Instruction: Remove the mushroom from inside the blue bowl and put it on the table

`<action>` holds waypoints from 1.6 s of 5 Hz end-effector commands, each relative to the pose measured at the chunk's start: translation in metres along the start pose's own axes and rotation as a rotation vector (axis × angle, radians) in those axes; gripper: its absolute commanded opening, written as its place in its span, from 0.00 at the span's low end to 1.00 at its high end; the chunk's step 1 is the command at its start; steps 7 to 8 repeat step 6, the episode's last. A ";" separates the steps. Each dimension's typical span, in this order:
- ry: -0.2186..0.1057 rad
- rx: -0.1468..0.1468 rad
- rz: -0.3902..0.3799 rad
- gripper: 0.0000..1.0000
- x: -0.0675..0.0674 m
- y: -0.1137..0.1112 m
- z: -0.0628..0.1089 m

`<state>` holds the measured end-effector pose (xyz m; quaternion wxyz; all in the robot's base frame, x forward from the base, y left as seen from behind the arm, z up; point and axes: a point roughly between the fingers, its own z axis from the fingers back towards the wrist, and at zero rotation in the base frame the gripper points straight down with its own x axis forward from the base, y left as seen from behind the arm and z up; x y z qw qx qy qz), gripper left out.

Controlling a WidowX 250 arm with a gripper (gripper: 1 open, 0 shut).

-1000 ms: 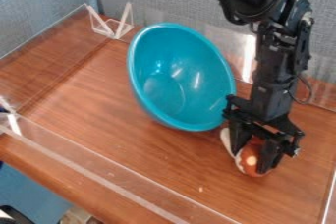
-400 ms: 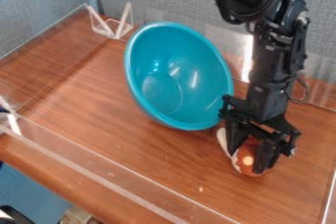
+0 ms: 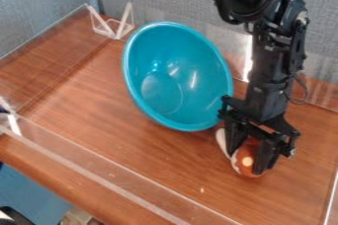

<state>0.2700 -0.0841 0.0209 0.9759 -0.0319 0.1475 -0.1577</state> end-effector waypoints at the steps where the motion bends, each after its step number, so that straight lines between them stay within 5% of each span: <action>1: 0.097 -0.007 0.088 1.00 -0.024 0.023 -0.020; 2: 0.097 -0.008 0.088 1.00 -0.026 0.022 -0.019; 3: 0.097 -0.009 0.088 0.00 -0.028 0.022 -0.018; 8: 0.102 -0.013 0.090 0.00 -0.030 0.018 -0.018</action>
